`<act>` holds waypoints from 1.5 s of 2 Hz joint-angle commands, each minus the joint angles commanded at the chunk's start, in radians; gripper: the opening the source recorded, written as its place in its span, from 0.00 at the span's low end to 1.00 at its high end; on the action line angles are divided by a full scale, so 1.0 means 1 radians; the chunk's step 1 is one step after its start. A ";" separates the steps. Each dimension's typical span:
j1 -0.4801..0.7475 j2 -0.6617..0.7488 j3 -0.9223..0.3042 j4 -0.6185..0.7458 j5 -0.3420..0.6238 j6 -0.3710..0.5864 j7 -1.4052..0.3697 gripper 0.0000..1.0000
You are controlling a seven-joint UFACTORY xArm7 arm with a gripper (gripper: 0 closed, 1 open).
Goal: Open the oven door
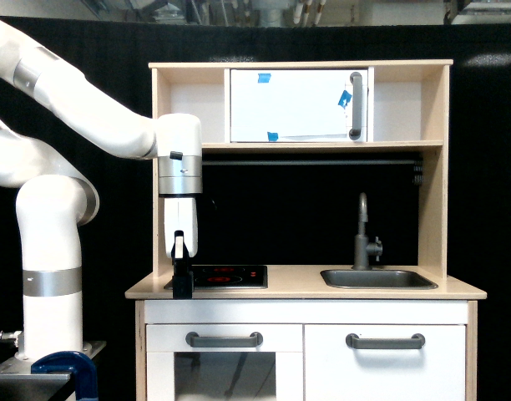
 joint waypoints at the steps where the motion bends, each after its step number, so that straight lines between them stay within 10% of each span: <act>1: 0.146 0.212 -0.118 0.148 0.033 -0.104 -0.354 1.00; 3: 0.385 0.622 -0.334 0.573 0.385 -0.012 -1.139 1.00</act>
